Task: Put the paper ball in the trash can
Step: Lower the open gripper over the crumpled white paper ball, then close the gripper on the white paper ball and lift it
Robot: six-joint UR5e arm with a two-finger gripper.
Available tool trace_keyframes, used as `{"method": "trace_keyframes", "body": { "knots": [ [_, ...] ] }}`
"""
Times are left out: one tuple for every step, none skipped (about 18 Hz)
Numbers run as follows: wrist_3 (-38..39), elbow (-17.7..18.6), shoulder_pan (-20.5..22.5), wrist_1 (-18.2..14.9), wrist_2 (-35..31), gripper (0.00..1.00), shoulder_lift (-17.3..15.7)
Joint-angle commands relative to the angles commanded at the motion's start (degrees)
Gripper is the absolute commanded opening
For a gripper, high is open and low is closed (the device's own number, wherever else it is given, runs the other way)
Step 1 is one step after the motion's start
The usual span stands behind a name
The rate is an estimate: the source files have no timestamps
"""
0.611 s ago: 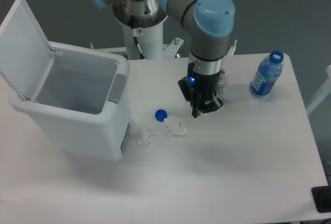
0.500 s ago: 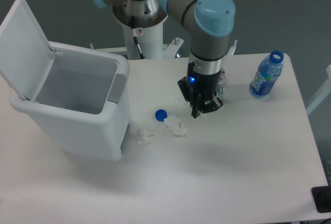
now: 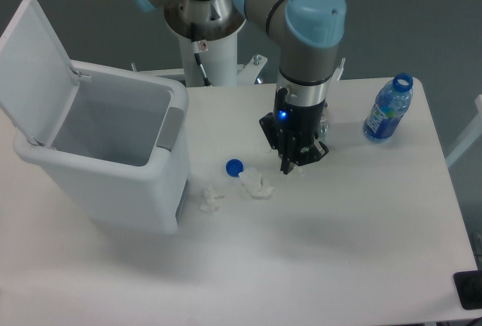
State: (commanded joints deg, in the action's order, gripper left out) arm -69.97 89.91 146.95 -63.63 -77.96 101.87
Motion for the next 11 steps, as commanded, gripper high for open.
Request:
{"method": "trace_keyframes", "body": {
  "knots": [
    [0.79, 0.00, 0.00, 0.00, 0.09, 0.00, 0.00],
    [1.32, -0.09, -0.09, 0.00, 0.09, 0.00, 0.00],
    [1.85, -0.35, -0.09, 0.00, 0.26, 0.00, -0.09],
    [2.81, -0.44, -0.18, 0.00, 0.87, 0.00, -0.17],
    [4.22, -0.44, -0.26, 0.09, 1.58, 0.00, -0.26],
    [5.88, -0.70, -0.44, 0.17, 2.10, 0.00, -0.26],
    [7.47, -0.97, -0.53, 0.18, 2.46, 0.00, -0.35],
    [9.05, -1.40, -0.70, 0.18, 2.55, 0.00, -0.35],
    [10.89, -1.76, -0.97, 0.18, 2.55, 0.00, -0.79],
    [12.82, -1.76, -1.23, 0.26, 2.64, 0.00, -1.66],
    [14.58, -1.76, -1.41, 0.26, 2.72, 0.00, -2.28]
  ]
}}
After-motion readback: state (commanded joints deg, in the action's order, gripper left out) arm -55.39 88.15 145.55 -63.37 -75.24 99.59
